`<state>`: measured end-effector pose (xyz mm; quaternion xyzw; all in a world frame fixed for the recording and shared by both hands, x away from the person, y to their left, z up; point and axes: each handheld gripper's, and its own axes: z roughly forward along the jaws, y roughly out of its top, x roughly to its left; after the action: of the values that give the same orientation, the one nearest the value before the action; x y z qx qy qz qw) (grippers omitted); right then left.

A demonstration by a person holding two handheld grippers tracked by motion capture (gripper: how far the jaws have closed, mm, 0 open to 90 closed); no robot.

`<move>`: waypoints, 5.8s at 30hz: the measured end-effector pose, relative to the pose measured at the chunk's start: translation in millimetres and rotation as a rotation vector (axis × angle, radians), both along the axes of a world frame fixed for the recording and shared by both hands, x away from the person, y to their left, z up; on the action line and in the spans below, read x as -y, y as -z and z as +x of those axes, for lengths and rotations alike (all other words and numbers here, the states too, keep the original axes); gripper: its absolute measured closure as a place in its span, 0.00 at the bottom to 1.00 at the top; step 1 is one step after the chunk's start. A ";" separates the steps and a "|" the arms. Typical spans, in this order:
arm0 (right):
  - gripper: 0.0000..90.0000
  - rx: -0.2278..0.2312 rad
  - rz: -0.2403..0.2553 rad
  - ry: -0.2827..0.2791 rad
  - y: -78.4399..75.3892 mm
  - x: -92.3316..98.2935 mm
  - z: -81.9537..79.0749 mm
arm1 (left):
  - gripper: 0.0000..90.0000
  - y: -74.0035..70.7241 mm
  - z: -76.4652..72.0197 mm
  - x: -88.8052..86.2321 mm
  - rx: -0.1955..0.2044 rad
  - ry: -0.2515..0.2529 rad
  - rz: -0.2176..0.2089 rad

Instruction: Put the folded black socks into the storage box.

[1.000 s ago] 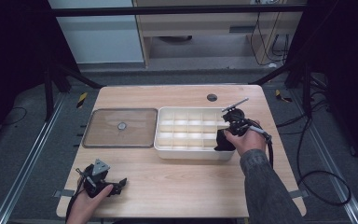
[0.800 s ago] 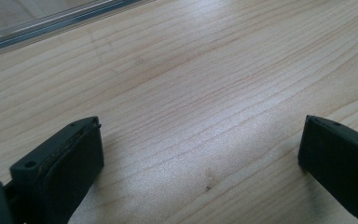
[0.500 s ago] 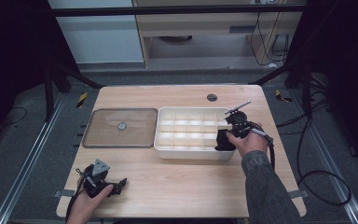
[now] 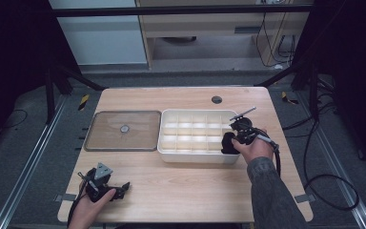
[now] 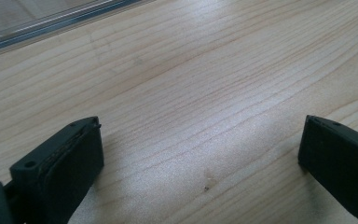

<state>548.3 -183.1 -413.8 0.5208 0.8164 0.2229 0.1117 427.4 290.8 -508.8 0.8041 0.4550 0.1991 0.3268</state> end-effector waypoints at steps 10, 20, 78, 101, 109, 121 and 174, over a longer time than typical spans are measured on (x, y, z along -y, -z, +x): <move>1.00 -0.014 -0.006 -0.013 8.9 -3.6 -4.1 | 0.00 0.2 0.0 0.7 0.001 0.000 -0.003; 1.00 -0.015 -0.012 -0.015 12.7 -5.0 -5.4 | 0.00 0.1 0.1 1.2 0.001 0.002 0.000; 1.00 -0.038 -0.039 -0.039 19.5 -5.3 -7.2 | 0.00 0.5 -0.4 3.9 0.003 0.009 -0.004; 1.00 0.159 0.099 -0.037 -33.9 8.3 -30.0 | 0.00 0.5 -0.5 3.9 0.003 0.010 -0.004; 1.00 0.243 0.148 -0.056 -52.4 -3.4 -35.7 | 0.00 0.4 -0.2 4.5 0.001 0.008 -0.005; 1.00 0.308 0.246 -0.069 -65.2 -19.4 -32.0 | 0.00 0.6 -1.0 4.9 0.003 0.006 -0.006; 0.25 0.355 0.218 -0.176 -14.5 -56.5 -119.0 | 0.00 0.5 -1.3 6.0 0.001 0.017 -0.006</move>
<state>429.3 -126.6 -399.3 0.4091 0.7974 0.4069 0.1769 426.2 284.8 -509.3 0.8068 0.4486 0.1954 0.3312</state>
